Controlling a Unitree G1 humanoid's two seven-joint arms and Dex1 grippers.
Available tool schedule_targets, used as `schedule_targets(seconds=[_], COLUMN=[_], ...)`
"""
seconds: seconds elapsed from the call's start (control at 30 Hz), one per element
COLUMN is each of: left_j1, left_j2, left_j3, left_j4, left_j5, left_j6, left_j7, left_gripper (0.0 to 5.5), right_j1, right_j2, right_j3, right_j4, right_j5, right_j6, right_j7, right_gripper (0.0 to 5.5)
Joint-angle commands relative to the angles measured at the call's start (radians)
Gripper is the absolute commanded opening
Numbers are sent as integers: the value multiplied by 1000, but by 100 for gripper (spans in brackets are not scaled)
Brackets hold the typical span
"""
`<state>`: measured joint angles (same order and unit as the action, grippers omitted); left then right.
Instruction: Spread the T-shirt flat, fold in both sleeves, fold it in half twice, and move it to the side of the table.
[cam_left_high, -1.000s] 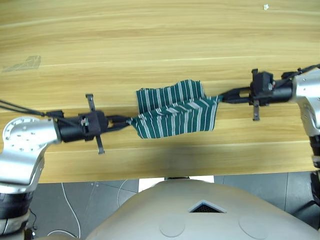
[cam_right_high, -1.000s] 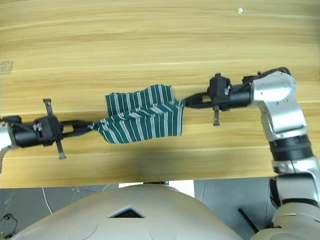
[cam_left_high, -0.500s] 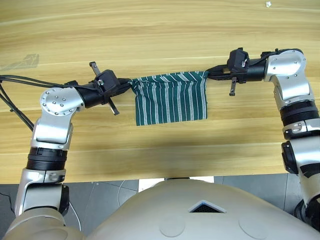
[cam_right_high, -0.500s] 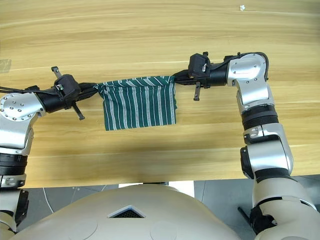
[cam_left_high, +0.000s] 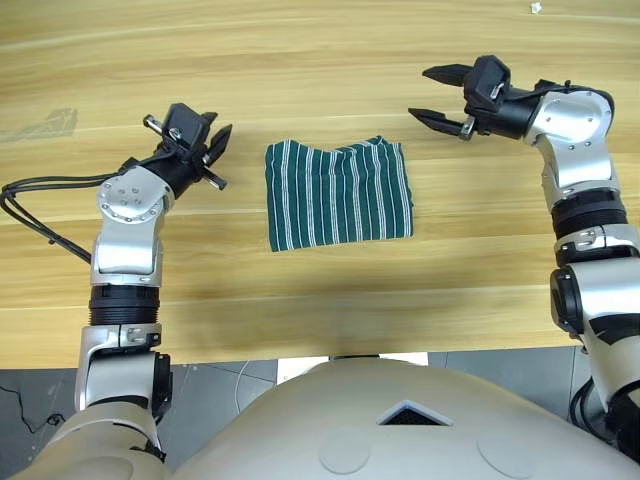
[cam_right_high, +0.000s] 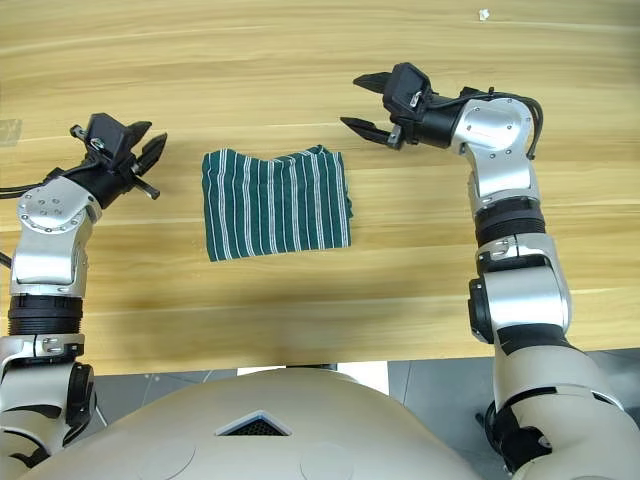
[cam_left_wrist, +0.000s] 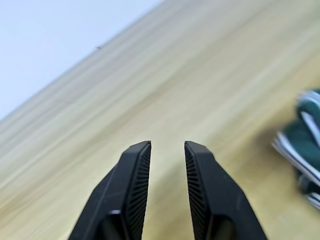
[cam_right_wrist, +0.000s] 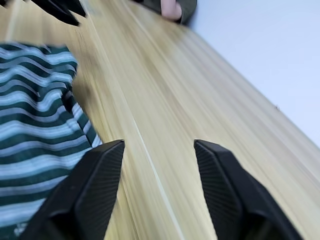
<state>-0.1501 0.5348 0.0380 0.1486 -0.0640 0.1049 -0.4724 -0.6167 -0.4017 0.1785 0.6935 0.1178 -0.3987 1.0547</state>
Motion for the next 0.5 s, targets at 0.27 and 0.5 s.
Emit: schedule_targets(seconds=[0.27, 0.5], left_j1=[117, 160], left_j2=[-161, -200], left_j3=[72, 55], left_j4=[-147, -148], left_j5=[-67, -67], left_j6=[-39, -44], left_j7=[119, 118], left_gripper=[123, 123], right_j1=[178, 64], right_j2=[203, 237], right_j3=[171, 192], right_j4=[-161, 72], right_j5=[19, -63], right_j6=[210, 248], right_j7=[68, 64], right_gripper=[303, 303])
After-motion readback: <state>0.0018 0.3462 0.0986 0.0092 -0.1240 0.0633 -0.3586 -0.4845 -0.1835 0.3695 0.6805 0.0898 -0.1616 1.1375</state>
